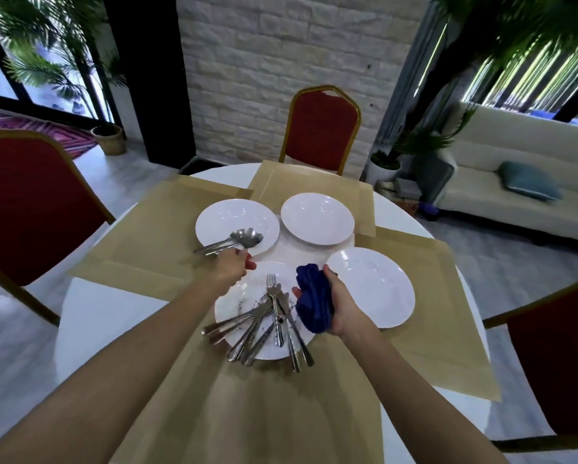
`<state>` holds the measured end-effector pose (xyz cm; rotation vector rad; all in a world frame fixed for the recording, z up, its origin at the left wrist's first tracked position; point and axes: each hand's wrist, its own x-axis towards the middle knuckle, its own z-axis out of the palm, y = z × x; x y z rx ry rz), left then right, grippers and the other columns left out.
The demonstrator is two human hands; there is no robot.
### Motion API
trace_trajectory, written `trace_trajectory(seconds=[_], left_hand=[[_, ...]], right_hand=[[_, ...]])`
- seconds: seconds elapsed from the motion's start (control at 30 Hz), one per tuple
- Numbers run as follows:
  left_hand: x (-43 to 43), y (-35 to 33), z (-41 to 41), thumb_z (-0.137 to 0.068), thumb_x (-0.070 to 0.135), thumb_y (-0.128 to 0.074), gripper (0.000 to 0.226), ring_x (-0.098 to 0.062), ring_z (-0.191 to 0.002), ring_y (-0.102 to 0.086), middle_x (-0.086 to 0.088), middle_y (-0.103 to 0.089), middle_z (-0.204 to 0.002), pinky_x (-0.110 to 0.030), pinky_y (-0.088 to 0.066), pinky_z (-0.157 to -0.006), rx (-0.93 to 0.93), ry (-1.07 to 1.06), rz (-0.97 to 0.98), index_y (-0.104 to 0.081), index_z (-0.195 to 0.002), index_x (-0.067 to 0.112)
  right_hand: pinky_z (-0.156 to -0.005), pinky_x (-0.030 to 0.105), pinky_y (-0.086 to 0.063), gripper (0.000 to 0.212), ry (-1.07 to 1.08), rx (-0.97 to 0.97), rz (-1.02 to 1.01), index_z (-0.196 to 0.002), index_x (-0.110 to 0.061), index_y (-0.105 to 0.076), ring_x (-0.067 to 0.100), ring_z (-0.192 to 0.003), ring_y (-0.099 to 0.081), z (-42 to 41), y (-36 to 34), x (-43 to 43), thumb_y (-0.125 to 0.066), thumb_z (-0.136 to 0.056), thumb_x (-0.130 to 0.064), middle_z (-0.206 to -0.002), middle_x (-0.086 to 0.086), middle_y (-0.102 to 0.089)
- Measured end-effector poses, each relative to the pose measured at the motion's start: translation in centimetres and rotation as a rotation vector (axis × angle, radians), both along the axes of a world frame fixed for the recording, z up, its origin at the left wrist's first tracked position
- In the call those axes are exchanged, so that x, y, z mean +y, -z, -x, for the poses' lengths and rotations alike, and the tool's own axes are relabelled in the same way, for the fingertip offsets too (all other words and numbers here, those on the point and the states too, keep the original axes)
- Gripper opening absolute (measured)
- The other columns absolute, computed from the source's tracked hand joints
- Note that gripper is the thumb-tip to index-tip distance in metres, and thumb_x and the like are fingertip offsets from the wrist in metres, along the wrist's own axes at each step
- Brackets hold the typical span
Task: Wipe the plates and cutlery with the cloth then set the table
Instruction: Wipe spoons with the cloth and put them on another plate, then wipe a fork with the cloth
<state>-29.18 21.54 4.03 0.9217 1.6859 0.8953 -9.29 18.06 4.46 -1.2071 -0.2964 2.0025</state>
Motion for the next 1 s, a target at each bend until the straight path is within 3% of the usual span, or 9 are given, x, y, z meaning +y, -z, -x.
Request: trace_trajectory(seconds=[0.13, 0.23, 0.33, 0.47, 0.63, 0.7, 0.8, 0.9, 1.0], left_hand=[[2.8, 2.6, 3.3, -0.102, 0.021, -0.037, 0.041, -0.018, -0.056, -0.049, -0.015, -0.063, -0.079, -0.025, -0.037, -0.051, 0.337, 0.138, -0.052, -0.054, -0.065, 0.014], [4.1, 4.0, 4.8, -0.101, 0.021, -0.039, 0.037, -0.033, -0.082, -0.06, -0.023, -0.068, -0.098, -0.035, -0.042, -0.072, 0.536, 0.22, -0.043, -0.063, -0.079, 0.004], [5.7, 5.4, 5.8, -0.097, 0.02, -0.045, 0.03, -0.036, -0.096, -0.061, -0.021, -0.066, -0.103, -0.036, -0.045, -0.079, 0.635, 0.227, -0.043, -0.065, -0.097, -0.002], [6.7, 6.6, 6.6, -0.091, 0.016, -0.05, 0.025, -0.042, -0.101, -0.059, -0.025, -0.062, -0.11, -0.044, -0.048, -0.085, 0.775, 0.179, -0.013, -0.055, -0.11, 0.0], [3.5, 6.4, 4.0, -0.092, 0.017, -0.046, 0.029, -0.041, -0.11, -0.051, -0.02, -0.054, -0.12, -0.045, -0.039, -0.091, 1.18, 0.21, -0.059, -0.054, -0.118, 0.004], [1.0, 6.7, 1.7, -0.093, 0.025, -0.045, 0.027, -0.035, -0.103, -0.055, -0.015, -0.06, -0.114, -0.042, -0.042, -0.086, 1.127, 0.33, -0.183, -0.057, -0.112, 0.01], [-3.0, 7.1, -1.8, -0.094, 0.038, -0.044, 0.028, -0.03, -0.088, -0.062, -0.01, -0.066, -0.099, -0.036, -0.048, -0.071, 0.96, 0.473, -0.168, -0.056, -0.106, 0.015], [-5.1, 8.1, -4.7, -0.092, 0.047, -0.044, 0.045, -0.035, -0.096, -0.062, -0.014, -0.064, -0.105, -0.038, -0.048, -0.076, 0.918, 0.528, -0.036, -0.045, -0.124, 0.016], [-5.5, 8.8, -5.9, -0.09, 0.041, -0.052, 0.049, -0.034, -0.101, -0.061, -0.014, -0.062, -0.109, -0.039, -0.048, -0.079, 0.886, 0.473, 0.015, -0.04, -0.127, 0.011]], right_hand=[[-0.057, 0.025, -0.057, 0.016, -0.054, 0.017, 0.035, -0.098, -0.006, -0.062, 0.019, -0.067, -0.067, -0.5, 2.4, 0.8, -0.059, -0.092, -0.021, -0.078, 0.01, -0.07], [-0.051, 0.025, -0.054, 0.015, -0.161, 0.033, 0.056, -0.097, -0.003, -0.06, 0.016, -0.059, -0.066, -0.7, 3.1, 0.9, -0.048, -0.093, -0.01, -0.078, 0.006, -0.066], [-0.049, 0.026, -0.053, 0.028, -0.118, 0.023, 0.08, -0.116, -0.002, -0.055, 0.017, -0.059, -0.066, -1.0, 4.2, 1.7, -0.041, -0.092, -0.003, -0.086, 0.01, -0.069], [-0.041, 0.022, -0.047, 0.039, -0.071, -0.066, 0.077, -0.131, -0.004, -0.044, 0.013, -0.044, -0.057, -1.4, 5.8, 2.1, -0.04, -0.093, -0.004, -0.085, 0.009, -0.071], [-0.037, 0.018, -0.043, 0.023, -0.084, -0.133, 0.101, -0.115, -0.004, -0.051, 0.01, -0.037, -0.052, -1.5, 6.4, 2.3, -0.042, -0.095, -0.01, -0.075, 0.006, -0.07], [-0.037, 0.016, -0.041, 0.021, -0.063, -0.194, 0.088, -0.114, -0.007, -0.053, 0.008, -0.035, -0.051, -1.3, 6.5, 2.3, -0.046, -0.098, -0.018, -0.069, 0.003, -0.069], [-0.041, 0.014, -0.043, 0.034, -0.046, -0.273, -0.006, -0.131, -0.017, -0.048, 0.003, -0.045, -0.058, -1.3, 6.5, 2.0, -0.05, -0.099, -0.031, -0.091, 0.004, -0.064], [-0.053, 0.018, -0.046, 0.043, -0.088, -0.319, -0.058, -0.136, -0.019, -0.047, 0.006, -0.065, -0.06, -1.5, 6.0, 1.0, -0.055, -0.096, -0.029, -0.096, 0.004, -0.062], [-0.048, 0.017, -0.045, 0.043, -0.101, -0.336, -0.031, -0.135, -0.018, -0.049, 0.008, -0.054, -0.059, -1.7, 5.2, -0.2, -0.059, -0.093, -0.025, -0.087, 0.006, -0.064]])
